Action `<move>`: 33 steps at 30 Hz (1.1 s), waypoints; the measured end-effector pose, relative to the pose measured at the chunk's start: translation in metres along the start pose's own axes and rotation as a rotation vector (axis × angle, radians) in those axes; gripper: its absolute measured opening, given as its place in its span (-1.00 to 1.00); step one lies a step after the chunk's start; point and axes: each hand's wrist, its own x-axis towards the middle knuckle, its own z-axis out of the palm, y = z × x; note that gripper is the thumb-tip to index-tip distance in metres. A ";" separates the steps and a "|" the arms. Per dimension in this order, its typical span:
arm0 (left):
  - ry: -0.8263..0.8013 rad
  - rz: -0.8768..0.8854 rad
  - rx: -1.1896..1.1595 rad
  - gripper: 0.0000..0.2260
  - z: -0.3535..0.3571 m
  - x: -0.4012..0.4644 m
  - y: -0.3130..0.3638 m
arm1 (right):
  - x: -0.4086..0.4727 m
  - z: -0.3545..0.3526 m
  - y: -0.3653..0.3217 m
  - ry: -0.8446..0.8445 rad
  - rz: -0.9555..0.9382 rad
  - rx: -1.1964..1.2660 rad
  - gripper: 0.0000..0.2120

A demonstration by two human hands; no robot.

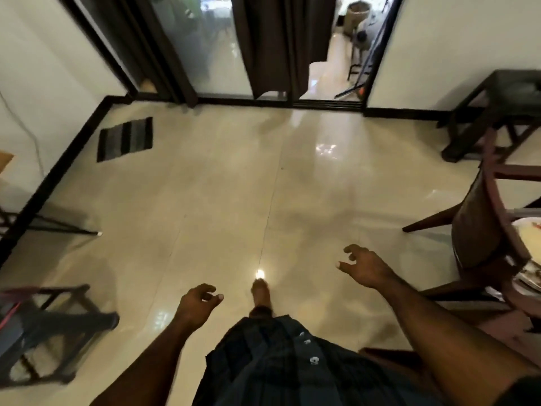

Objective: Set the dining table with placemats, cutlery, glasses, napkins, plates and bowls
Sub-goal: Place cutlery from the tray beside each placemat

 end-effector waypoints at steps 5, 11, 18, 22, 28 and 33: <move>-0.083 0.069 0.044 -0.67 -0.023 0.143 0.110 | 0.078 -0.044 0.007 0.016 0.150 0.083 -0.39; -0.307 0.297 0.216 -0.71 -0.032 0.269 0.322 | 0.129 -0.098 0.027 0.011 0.388 0.179 -0.37; -0.358 0.539 0.379 -0.70 0.004 0.381 0.574 | 0.197 -0.152 0.064 0.127 0.582 0.434 -0.41; -0.368 0.551 0.467 -0.70 0.046 0.433 0.662 | 0.274 -0.194 0.105 0.092 0.585 0.508 -0.34; -0.377 0.563 0.554 -0.65 0.101 0.468 0.798 | 0.373 -0.335 0.147 0.074 0.498 0.325 -0.24; -0.431 0.648 0.533 -0.56 0.155 0.494 0.921 | 0.426 -0.495 0.175 0.261 0.460 0.238 -0.29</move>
